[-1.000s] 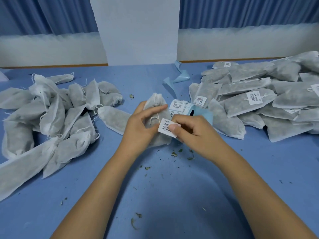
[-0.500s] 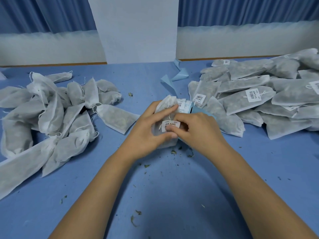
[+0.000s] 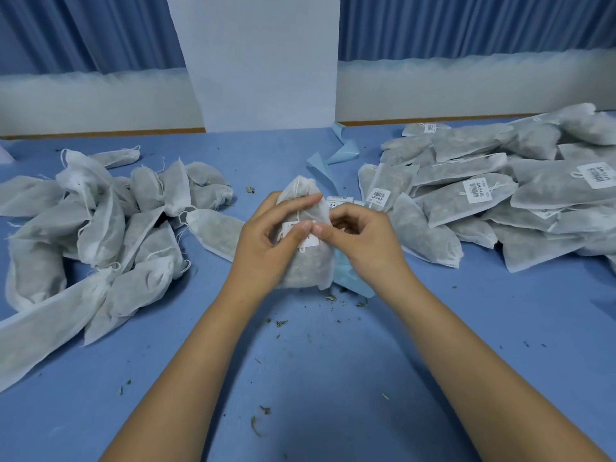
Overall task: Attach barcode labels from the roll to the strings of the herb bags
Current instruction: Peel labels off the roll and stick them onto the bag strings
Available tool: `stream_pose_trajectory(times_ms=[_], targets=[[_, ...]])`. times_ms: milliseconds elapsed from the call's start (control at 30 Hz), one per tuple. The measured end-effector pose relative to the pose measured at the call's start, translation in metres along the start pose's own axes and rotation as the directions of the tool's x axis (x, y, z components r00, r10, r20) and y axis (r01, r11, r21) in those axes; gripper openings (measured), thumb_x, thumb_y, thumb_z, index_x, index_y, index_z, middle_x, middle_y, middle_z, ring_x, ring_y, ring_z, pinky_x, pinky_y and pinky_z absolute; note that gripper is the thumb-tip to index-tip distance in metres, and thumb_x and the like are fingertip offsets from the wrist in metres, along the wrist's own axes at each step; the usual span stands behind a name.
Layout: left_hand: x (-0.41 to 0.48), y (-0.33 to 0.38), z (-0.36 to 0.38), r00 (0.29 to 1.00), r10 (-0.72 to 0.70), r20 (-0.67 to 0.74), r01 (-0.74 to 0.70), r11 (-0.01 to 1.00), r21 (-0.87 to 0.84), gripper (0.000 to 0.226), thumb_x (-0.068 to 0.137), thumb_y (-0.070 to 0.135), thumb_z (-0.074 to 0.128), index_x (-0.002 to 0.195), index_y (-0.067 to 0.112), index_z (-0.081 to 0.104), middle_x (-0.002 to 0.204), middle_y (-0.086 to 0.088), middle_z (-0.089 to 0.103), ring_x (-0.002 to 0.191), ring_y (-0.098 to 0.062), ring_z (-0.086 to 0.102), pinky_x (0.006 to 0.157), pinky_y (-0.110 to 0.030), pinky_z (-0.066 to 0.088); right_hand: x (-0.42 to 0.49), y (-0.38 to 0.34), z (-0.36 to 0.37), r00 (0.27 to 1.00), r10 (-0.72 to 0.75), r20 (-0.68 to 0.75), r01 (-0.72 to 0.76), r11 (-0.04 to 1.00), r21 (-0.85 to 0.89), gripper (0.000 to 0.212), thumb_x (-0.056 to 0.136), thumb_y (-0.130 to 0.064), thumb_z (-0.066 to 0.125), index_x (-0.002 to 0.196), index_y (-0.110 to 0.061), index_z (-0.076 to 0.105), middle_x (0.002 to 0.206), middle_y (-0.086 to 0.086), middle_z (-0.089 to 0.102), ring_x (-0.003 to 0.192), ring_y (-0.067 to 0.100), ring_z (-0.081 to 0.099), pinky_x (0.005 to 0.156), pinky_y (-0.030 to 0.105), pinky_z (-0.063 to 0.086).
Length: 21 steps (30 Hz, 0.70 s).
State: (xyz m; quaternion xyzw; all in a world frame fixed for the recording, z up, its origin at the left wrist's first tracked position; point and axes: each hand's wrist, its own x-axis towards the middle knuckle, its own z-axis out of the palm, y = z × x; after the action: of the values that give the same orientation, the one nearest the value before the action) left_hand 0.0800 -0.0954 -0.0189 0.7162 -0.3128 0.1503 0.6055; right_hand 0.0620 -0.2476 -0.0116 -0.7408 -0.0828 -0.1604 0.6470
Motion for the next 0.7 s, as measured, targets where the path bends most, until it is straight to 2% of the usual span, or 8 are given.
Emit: stream_pose_trajectory(times_ms=[67, 133, 200, 267, 367, 533, 633, 700], targets=[[0.006, 0.003, 0.0, 0.999, -0.001, -0.054, 0.002, 1.0, 0.004, 0.042, 0.088, 0.004, 0.064, 0.123, 0.027, 0.062, 0.114, 0.011, 0.059, 0.109, 0.004, 0.056, 0.092, -0.01, 0.04, 0.0, -0.005, 0.002, 0.999, -0.014, -0.049, 0.013, 1.0, -0.009, 0.02, 0.077, -0.009, 0.077, 0.067, -0.012, 0.061, 0.062, -0.013, 0.053, 0.059, 0.002, 0.045, 0.063, 0.017, 0.038], [0.013, 0.008, 0.006, 0.99, -0.079, -0.116, 0.078, 0.997, -0.015, 0.062, 0.087, 0.01, 0.07, 0.135, 0.042, 0.046, 0.115, 0.019, 0.06, 0.108, 0.006, 0.057, 0.09, -0.011, 0.042, -0.001, -0.009, 0.0, 0.992, 0.01, -0.124, -0.003, 0.999, 0.051, 0.016, 0.077, -0.012, 0.077, 0.073, -0.004, 0.065, 0.068, -0.002, 0.057, 0.063, 0.008, 0.047, 0.065, 0.025, 0.04], [0.022, 0.012, 0.017, 0.957, -0.248, -0.151, 0.247, 0.969, -0.024, 0.081, 0.085, 0.024, 0.074, 0.143, 0.052, 0.025, 0.087, 0.02, 0.062, 0.079, 0.006, 0.059, 0.074, -0.009, 0.044, -0.003, -0.011, -0.008, 0.975, 0.027, -0.22, -0.011, 0.997, 0.074, 0.013, 0.079, -0.013, 0.076, 0.076, -0.004, 0.067, 0.07, 0.0, 0.059, 0.066, 0.012, 0.049, 0.066, 0.028, 0.042], [0.03, 0.014, 0.03, 0.909, -0.389, -0.152, 0.386, 0.921, -0.044, 0.086, 0.083, 0.032, 0.075, 0.151, 0.038, 0.022, 0.065, 0.011, 0.06, 0.062, 0.001, 0.054, 0.06, -0.01, 0.042, -0.005, -0.014, -0.021, 0.969, 0.04, -0.243, -0.018, 0.995, 0.093, 0.006, 0.082, -0.01, 0.072, 0.08, -0.006, 0.068, 0.072, -0.002, 0.063, 0.068, 0.01, 0.054, 0.067, 0.023, 0.045], [0.043, 0.022, 0.052, 0.868, -0.454, -0.2, 0.444, 0.891, -0.097, 0.082, 0.083, 0.033, 0.075, 0.15, 0.022, 0.03, 0.078, -0.004, 0.071, 0.063, 0.003, 0.061, 0.06, -0.011, 0.047, -0.012, -0.017, -0.047, 0.984, 0.122, -0.133, -0.104, 0.985, 0.134, 0.019, 0.084, -0.01, 0.07, 0.1, -0.002, 0.066, 0.09, 0.001, 0.069, 0.079, 0.006, 0.064, 0.072, 0.018, 0.05], [0.053, 0.037, 0.092, 0.889, -0.439, -0.133, 0.417, 0.894, -0.164, 0.068, 0.089, 0.031, 0.069, 0.146, 0.022, 0.034, 0.068, 0.016, 0.07, 0.066, 0.008, 0.064, 0.065, -0.011, 0.05, -0.029, -0.021, -0.09, 0.979, 0.196, -0.051, -0.194, 0.98, 0.037, 0.01, 0.084, -0.009, 0.07, 0.092, -0.012, 0.066, 0.08, -0.001, 0.07, 0.061, 0.012, 0.062, 0.052, 0.021, 0.046], [0.051, 0.04, 0.108, 0.923, -0.357, -0.147, 0.342, 0.933, -0.114, 0.047, 0.096, 0.027, 0.058, 0.14, 0.029, 0.043, 0.07, 0.018, 0.065, 0.066, 0.01, 0.058, 0.069, -0.011, 0.049, -0.026, -0.025, -0.114, 0.95, 0.278, -0.144, -0.243, 0.945, 0.219, 0.004, 0.088, -0.009, 0.064, 0.085, -0.008, 0.065, 0.066, 0.002, 0.065, 0.057, 0.018, 0.056, 0.052, 0.02, 0.046], [0.051, 0.037, 0.111, 0.929, -0.294, -0.227, 0.313, 0.948, 0.053, 0.039, 0.097, 0.022, 0.054, 0.135, 0.03, 0.051, 0.09, 0.009, 0.064, 0.078, 0.005, 0.058, 0.076, -0.019, 0.05, -0.013, -0.028, -0.132, 0.891, 0.338, -0.304, -0.185, 0.881, 0.436, 0.013, 0.091, -0.008, 0.061, 0.078, -0.008, 0.063, 0.063, -0.001, 0.065, 0.058, 0.013, 0.059, 0.055, 0.018, 0.05]])
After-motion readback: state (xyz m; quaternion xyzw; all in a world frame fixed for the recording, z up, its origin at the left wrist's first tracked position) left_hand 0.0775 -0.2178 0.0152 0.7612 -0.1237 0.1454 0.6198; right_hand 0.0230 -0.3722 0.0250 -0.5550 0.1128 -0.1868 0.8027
